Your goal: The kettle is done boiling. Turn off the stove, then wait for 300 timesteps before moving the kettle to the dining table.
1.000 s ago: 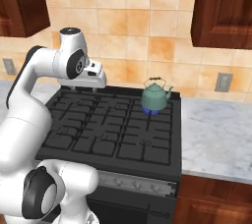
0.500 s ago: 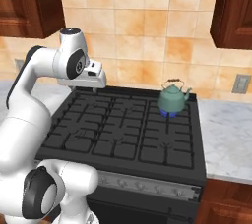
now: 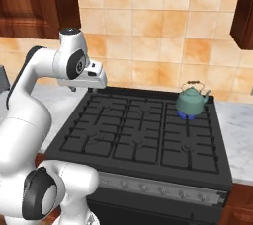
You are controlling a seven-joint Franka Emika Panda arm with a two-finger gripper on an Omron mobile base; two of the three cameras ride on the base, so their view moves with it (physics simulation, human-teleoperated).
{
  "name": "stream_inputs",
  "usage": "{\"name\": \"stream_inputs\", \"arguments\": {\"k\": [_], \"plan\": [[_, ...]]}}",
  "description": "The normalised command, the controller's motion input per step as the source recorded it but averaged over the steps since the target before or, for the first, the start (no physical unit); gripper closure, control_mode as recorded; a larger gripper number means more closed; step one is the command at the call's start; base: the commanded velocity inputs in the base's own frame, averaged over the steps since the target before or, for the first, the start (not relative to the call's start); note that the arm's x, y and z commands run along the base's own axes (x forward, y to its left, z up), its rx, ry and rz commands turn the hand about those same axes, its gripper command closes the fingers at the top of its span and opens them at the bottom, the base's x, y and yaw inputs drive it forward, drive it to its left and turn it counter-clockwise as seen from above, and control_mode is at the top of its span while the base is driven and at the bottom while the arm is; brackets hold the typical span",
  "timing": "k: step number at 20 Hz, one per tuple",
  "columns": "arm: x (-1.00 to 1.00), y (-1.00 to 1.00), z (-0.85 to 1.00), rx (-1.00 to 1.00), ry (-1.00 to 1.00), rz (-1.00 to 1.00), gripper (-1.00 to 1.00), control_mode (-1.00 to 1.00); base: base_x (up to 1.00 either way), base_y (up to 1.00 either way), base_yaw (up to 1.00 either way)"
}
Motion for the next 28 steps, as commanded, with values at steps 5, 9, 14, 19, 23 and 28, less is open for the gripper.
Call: {"name": "stream_inputs", "arguments": {"k": [5,9,14,19,23,28], "plan": [[0.00,0.00,0.00,0.00,0.00,0.00,-1.00,-1.00,0.10,0.27,0.00],[0.00,-0.07,-0.01,0.01,-0.05,0.00,-1.00,-1.00,0.00,0.00,0.00],[-0.07,-0.40,0.00,0.07,-0.12,-0.02,-1.00,-1.00,0.00,0.00,0.00],[-0.20,-0.55,0.00,0.11,-0.07,-0.03,-1.00,-1.00,0.00,0.00,0.00],[-0.25,-0.75,-0.01,0.13,-0.04,-0.01,-1.00,-1.00,0.00,0.00,0.00],[-0.24,-0.70,-0.06,0.05,-0.04,-0.01,-1.00,-1.00,0.00,0.00,0.00]]}}
